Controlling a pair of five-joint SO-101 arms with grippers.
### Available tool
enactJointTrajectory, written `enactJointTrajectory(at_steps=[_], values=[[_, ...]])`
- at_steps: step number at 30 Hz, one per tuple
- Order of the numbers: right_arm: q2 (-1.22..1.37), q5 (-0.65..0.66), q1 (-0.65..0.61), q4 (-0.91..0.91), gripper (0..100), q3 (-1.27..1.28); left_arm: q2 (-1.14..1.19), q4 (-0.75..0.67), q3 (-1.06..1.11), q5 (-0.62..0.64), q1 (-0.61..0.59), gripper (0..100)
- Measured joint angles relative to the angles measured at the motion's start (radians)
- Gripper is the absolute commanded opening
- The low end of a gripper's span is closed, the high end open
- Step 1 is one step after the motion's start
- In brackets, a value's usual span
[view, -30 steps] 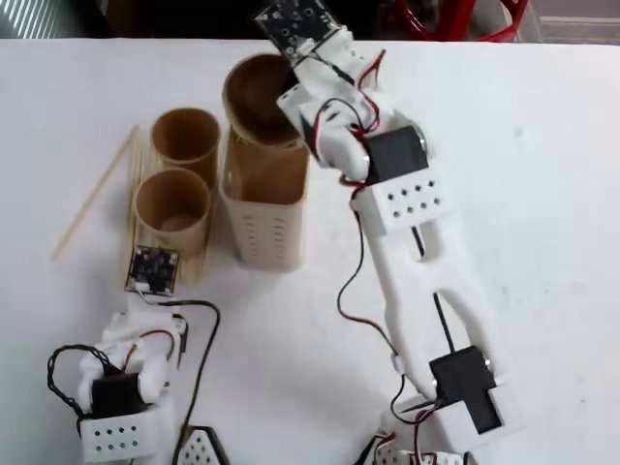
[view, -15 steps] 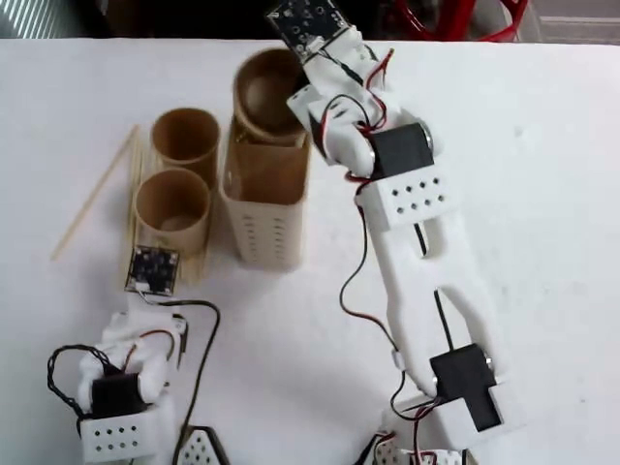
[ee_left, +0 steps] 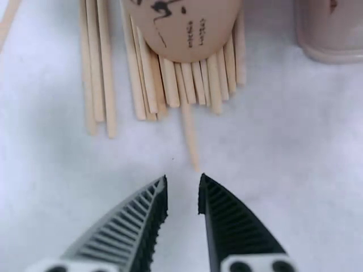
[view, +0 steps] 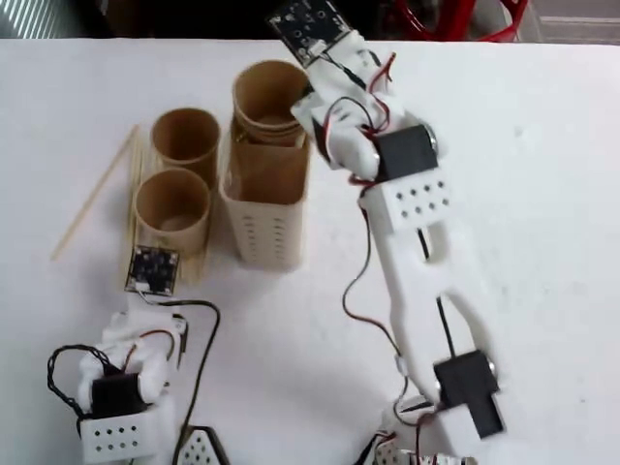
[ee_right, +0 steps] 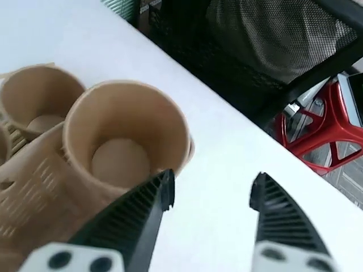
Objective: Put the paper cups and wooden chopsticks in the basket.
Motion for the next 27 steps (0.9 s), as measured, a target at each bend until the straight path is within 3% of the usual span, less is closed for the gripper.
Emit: enactJointTrajectory(at_steps=[10, 17, 27], values=[[-0.339, 0.000, 0.000, 0.405, 7.7, 0.106, 0.000, 0.000, 0.000, 0.000, 0.000, 11], [-0.552, 0.080, 0.089, 0.351, 7.7, 0.574, 0.000, 0.000, 0.000, 0.000, 0.000, 11], [-0.939, 0.124, 0.390, 0.192, 7.4, 1.231, 0.000, 0.000, 0.000, 0.000, 0.000, 11]])
